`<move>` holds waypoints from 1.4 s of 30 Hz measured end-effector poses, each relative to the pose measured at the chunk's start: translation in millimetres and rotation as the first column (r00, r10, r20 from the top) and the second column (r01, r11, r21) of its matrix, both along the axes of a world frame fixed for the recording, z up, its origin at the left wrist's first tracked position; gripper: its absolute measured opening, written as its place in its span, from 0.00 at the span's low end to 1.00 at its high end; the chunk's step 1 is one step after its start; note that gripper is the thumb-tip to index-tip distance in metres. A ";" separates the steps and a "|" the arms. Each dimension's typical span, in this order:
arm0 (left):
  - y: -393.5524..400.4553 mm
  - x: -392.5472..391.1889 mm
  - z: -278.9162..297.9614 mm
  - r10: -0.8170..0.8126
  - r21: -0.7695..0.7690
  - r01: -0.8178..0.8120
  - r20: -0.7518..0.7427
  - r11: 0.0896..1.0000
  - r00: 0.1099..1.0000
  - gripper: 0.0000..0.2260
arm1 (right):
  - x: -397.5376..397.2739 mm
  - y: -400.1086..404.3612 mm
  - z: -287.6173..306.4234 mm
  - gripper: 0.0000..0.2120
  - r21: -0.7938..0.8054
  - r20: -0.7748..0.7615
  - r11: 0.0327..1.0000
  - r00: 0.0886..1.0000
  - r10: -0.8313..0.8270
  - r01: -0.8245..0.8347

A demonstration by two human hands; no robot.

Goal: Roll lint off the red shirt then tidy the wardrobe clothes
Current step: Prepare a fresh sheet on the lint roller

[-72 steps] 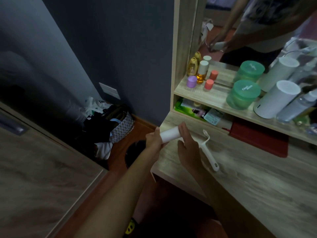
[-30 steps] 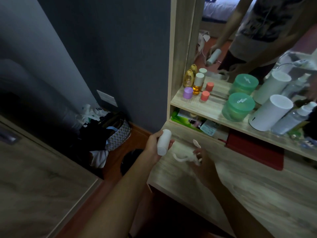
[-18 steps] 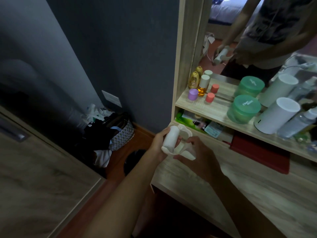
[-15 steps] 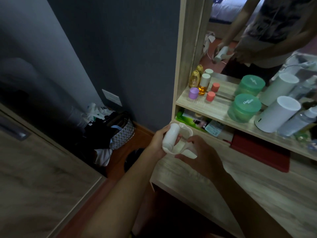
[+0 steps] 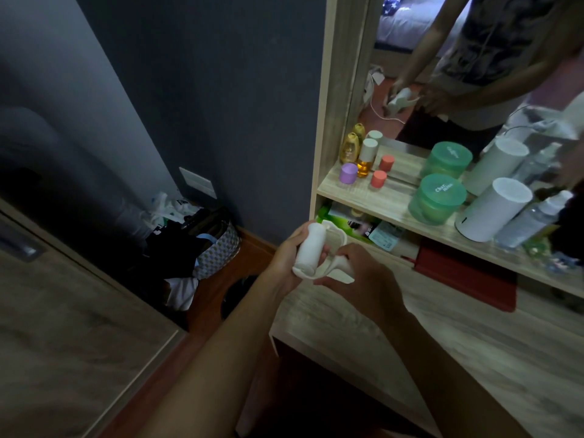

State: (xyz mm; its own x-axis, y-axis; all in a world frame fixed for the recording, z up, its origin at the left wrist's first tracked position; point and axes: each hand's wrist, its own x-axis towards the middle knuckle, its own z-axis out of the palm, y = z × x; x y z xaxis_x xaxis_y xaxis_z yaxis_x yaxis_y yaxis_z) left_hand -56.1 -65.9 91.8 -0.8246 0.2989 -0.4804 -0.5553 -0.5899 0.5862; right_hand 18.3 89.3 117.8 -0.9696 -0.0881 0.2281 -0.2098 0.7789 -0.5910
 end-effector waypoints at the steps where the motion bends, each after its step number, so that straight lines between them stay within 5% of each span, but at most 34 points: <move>1: -1.3 1.5 1.7 0.002 0.011 -0.002 0.001 1.000 1.000 0.14 | -1.7 0.5 -1.8 0.25 0.016 -0.034 1.000 0.999 0.020 -0.019; 6: -9.8 9.6 6.8 -0.009 0.009 0.009 -0.009 1.000 1.000 0.14 | -1.7 -2.3 -3.0 0.25 0.058 -0.125 0.996 0.989 0.079 -0.072; 13: -21.9 14.4 15.9 -0.004 -0.045 0.003 -0.024 0.999 1.000 0.16 | -2.9 -14.3 14.0 0.26 0.097 -0.049 0.991 0.994 0.093 -0.088; 23: -29.1 23.9 42.1 -0.017 -0.066 0.008 -0.140 0.998 0.990 0.16 | 5.3 -24.9 35.1 0.25 0.231 -0.268 0.972 0.959 0.091 -0.028; 27: -32.3 34.2 41.8 -0.039 -0.111 0.020 -0.177 0.994 0.983 0.16 | 12.2 -26.8 32.2 0.27 0.216 -0.217 0.976 0.974 0.060 -0.012; 29: -35.0 37.3 42.0 -0.058 -0.121 0.036 -0.182 0.992 0.981 0.16 | 15.1 -30.4 37.6 0.29 0.137 -0.066 0.989 0.996 0.059 -0.049; 32: -36.0 41.6 46.9 -0.068 -0.128 0.046 -0.173 0.991 0.982 0.15 | 15.0 -33.3 47.0 0.37 -0.333 0.289 0.931 0.924 0.251 -0.149; 34: -37.1 43.0 47.7 -0.080 -0.140 0.056 -0.173 0.988 0.982 0.15 | 13.7 -35.5 46.7 0.33 -0.544 0.341 0.838 0.902 0.263 -0.039; 38: -34.8 47.4 44.8 -0.115 -0.153 0.092 -0.150 0.984 0.982 0.15 | -1.2 -37.9 41.5 0.16 -0.368 0.183 0.923 0.982 -0.043 0.109; 42: -25.7 48.4 47.2 -0.117 -0.195 0.082 -0.178 0.977 0.977 0.16 | -15.3 -35.9 34.2 0.11 -0.286 0.109 0.954 0.992 -0.067 0.096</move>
State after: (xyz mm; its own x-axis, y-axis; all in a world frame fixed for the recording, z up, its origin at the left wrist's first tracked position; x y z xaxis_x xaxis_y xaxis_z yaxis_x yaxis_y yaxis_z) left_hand -7.7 -91.7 139.1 -0.8756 0.3046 -0.3748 -0.4756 -0.4083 0.7792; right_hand 3.1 53.4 152.0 -0.9894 0.0480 0.1371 -0.0836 0.5833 -0.8080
